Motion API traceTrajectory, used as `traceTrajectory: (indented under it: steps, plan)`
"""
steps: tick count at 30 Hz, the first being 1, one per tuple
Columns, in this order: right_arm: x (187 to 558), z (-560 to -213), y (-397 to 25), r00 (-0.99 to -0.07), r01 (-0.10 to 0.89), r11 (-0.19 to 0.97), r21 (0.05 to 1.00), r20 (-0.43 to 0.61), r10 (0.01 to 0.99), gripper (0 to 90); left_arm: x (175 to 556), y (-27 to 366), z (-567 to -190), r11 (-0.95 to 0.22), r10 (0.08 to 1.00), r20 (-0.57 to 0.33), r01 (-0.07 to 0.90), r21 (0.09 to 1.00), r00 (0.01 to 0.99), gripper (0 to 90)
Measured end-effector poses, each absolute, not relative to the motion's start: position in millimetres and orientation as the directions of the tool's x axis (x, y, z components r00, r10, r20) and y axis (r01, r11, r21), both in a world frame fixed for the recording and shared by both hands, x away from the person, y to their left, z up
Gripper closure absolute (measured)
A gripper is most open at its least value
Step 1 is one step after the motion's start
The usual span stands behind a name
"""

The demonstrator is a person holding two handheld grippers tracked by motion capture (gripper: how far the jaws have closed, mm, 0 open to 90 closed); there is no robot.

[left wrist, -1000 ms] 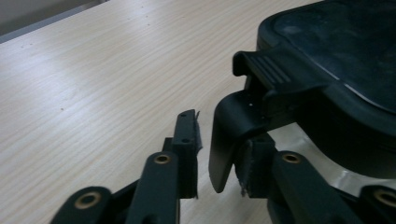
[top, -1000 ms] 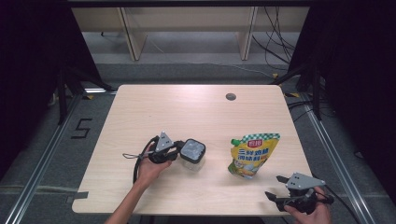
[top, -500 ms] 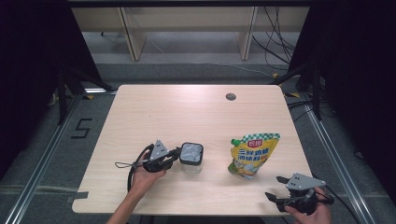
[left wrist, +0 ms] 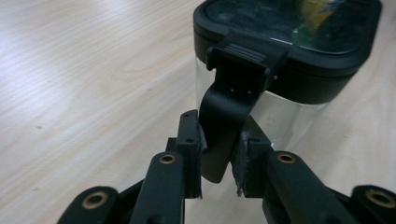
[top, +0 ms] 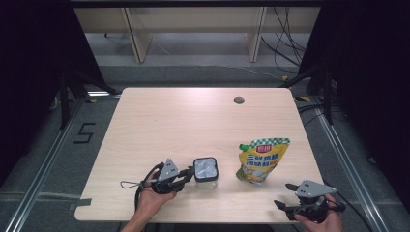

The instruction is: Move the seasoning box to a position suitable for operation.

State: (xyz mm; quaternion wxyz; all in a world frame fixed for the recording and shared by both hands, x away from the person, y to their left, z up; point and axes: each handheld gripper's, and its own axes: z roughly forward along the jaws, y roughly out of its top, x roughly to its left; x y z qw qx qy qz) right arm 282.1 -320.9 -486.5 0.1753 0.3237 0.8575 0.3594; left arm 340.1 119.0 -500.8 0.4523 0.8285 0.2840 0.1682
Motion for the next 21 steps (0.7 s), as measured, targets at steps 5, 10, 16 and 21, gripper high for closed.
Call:
traceTrajectory:
  steps: [5, 10, 16, 21]
  plan:
    - [282.0, -487.7, -319.6, -0.735, 0.432, 0.544, 0.720, -0.069, 0.675, 28.0, 330.3, 110.2, -500.2, -0.432, 0.598, 0.000, 0.323, 0.842, 0.801, 73.7]
    - [282.6, -487.9, -319.4, -0.740, 0.423, 0.548, 0.722, -0.073, 0.668, 28.1, 324.6, 101.9, -501.0, -0.440, 0.563, -0.001, 0.301, 0.846, 0.826, 73.8]
    - [281.9, -487.9, -318.6, -0.740, 0.433, 0.544, 0.719, -0.061, 0.670, 28.1, 321.0, 97.0, -501.5, -0.443, 0.518, -0.019, 0.288, 0.849, 0.855, 73.8]
    - [282.1, -487.9, -318.5, -0.741, 0.433, 0.546, 0.717, -0.061, 0.669, 28.1, 318.4, 92.6, -501.7, -0.456, 0.481, -0.014, 0.264, 0.850, 0.877, 73.9]
